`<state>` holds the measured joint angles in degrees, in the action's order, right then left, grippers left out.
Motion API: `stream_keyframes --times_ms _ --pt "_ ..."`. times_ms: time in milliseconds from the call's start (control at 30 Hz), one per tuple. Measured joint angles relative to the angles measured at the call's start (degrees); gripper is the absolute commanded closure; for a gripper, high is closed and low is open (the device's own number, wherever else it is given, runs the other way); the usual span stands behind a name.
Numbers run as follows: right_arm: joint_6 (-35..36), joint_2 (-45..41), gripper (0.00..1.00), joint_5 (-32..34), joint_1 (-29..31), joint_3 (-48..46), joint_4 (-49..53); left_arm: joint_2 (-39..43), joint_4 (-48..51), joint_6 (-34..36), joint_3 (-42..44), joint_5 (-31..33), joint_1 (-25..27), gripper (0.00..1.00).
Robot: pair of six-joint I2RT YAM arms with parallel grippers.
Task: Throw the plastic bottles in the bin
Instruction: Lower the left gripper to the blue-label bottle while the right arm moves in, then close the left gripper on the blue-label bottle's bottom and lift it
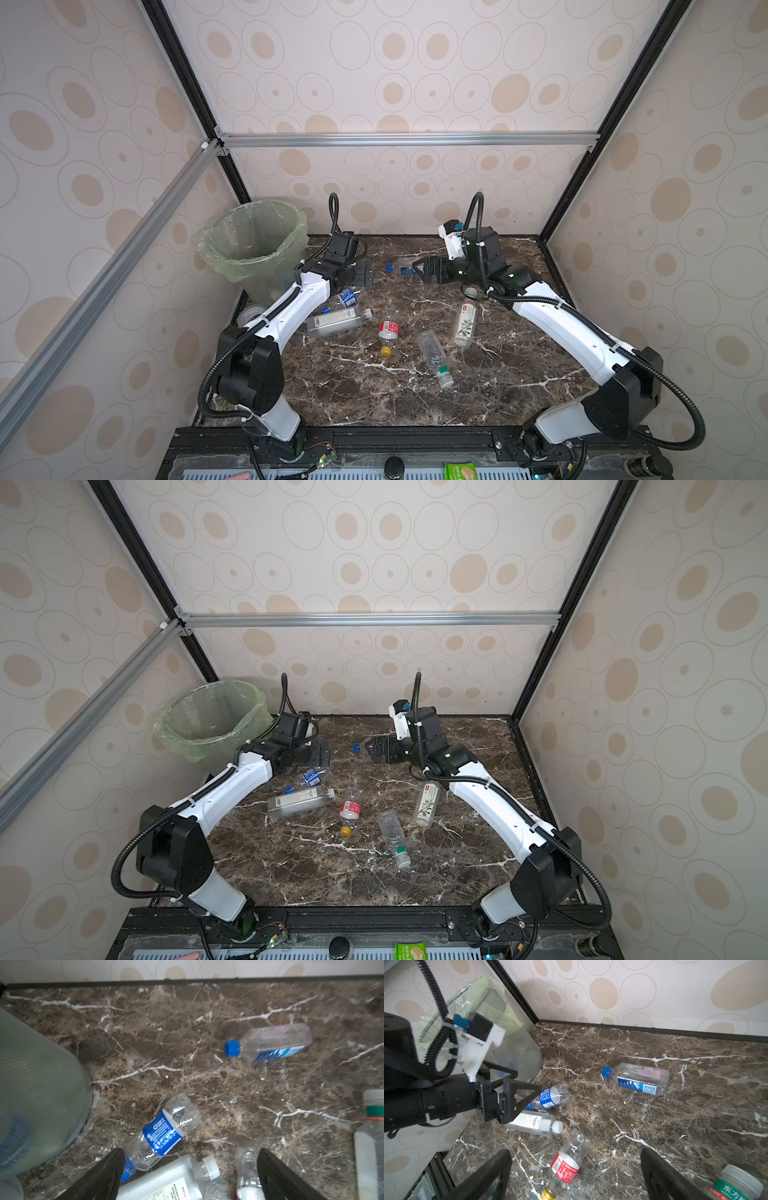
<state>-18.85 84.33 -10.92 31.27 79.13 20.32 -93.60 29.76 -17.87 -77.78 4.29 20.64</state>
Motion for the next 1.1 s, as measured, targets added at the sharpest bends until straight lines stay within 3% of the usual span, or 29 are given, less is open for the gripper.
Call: stream_keyframes --times_ms 400,1100 --pt "0.48 1.33 0.0 -1.53 0.0 -1.62 3.8 -12.17 4.81 2.27 -2.1 2.82 -0.28 0.01" --pt "1.77 1.51 0.0 -2.34 0.0 -2.14 4.96 -18.99 4.11 3.56 -4.31 1.95 -4.59 0.04"
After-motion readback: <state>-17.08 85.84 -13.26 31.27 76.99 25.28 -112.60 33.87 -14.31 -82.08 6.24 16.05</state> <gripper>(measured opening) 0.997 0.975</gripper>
